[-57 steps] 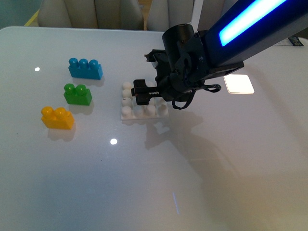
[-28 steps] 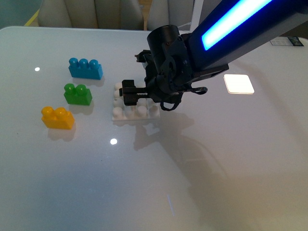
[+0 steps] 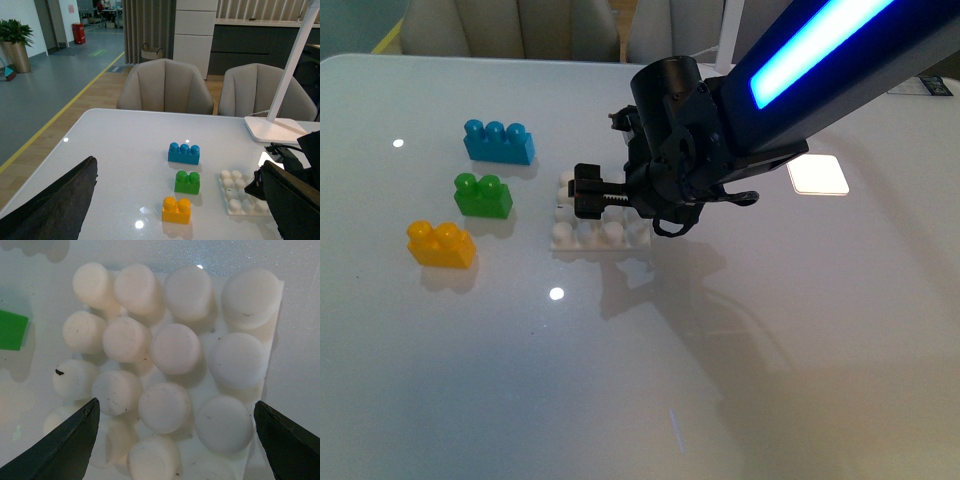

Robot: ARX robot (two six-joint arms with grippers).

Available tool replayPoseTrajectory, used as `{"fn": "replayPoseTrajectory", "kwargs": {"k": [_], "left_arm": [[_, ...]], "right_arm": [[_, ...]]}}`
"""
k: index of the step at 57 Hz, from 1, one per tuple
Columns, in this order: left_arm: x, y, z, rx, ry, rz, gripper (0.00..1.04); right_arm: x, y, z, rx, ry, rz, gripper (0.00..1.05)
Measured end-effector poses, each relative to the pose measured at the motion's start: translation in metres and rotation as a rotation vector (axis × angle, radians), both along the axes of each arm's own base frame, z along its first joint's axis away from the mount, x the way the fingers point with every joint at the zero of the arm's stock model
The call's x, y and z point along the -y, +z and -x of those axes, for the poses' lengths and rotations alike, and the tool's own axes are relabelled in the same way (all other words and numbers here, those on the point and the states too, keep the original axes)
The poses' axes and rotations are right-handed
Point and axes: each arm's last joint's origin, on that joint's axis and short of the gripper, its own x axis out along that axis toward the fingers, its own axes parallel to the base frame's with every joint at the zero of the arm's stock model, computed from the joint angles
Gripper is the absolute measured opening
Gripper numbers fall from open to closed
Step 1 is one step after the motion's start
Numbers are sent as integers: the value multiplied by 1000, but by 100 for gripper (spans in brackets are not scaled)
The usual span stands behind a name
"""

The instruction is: Insert yellow block into base center

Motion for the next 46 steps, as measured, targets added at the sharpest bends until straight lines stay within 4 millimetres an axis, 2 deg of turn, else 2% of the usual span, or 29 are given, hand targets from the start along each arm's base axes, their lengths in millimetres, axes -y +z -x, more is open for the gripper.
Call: {"fn": "replayPoseTrajectory", "kwargs": {"k": [9, 27, 37, 46], "left_arm": [[0, 0, 0, 0, 0, 0, 97], [0, 0, 0, 0, 0, 0, 97], [0, 0, 0, 0, 0, 0, 97], [0, 0, 0, 0, 0, 0, 97]], "right_arm": [[16, 7, 0, 14, -49, -17, 93], [46, 58, -1, 130, -108, -66, 93], [65, 90, 18, 197, -94, -75, 93], [96, 121, 48, 264, -65, -54, 96]]}}
